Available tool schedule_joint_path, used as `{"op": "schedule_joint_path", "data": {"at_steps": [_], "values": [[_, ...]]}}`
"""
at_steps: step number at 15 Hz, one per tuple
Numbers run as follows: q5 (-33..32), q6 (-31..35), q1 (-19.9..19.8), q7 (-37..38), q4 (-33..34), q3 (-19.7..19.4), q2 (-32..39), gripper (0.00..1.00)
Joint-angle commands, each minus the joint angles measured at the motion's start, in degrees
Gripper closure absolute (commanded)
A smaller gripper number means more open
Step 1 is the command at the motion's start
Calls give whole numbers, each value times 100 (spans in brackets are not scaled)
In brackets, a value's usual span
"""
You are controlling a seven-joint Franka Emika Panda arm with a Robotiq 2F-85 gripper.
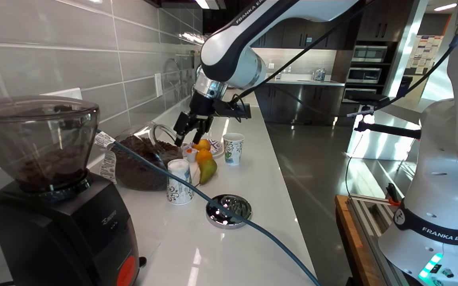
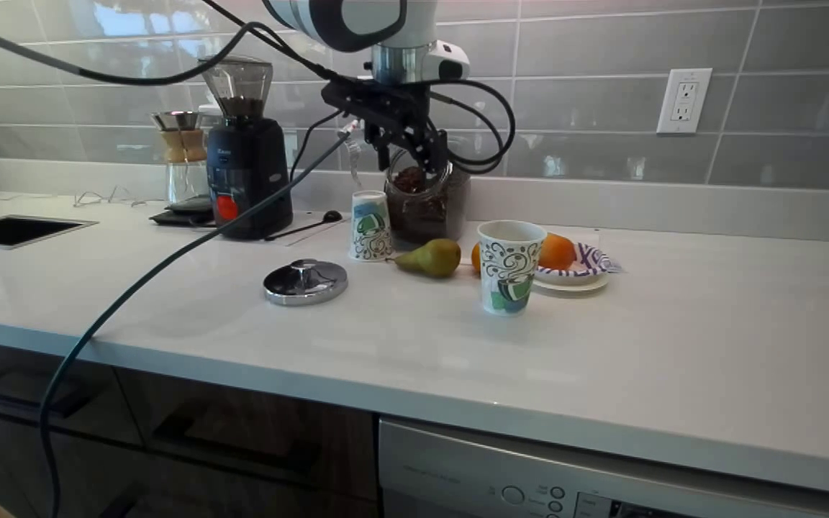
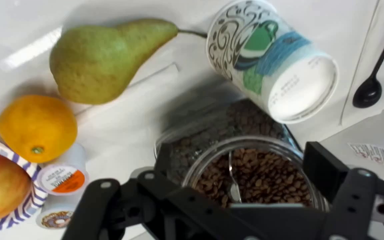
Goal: Use the silver spoon to place some coffee beans from the container into the coffee cup.
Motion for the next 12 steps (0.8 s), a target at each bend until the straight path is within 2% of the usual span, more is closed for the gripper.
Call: {"op": "schedule_joint_path", "data": {"at_steps": [1, 5, 9, 12], "values": [[-694, -873, 39, 753, -485, -107, -799, 0], [-1512, -2013, 29, 1333, -678, -203, -1514, 0], [-1843, -3461, 75, 1196, -871, -172, -2164, 0], [-1937, -3882, 144, 1240, -1158, -87, -2630, 0]]}}
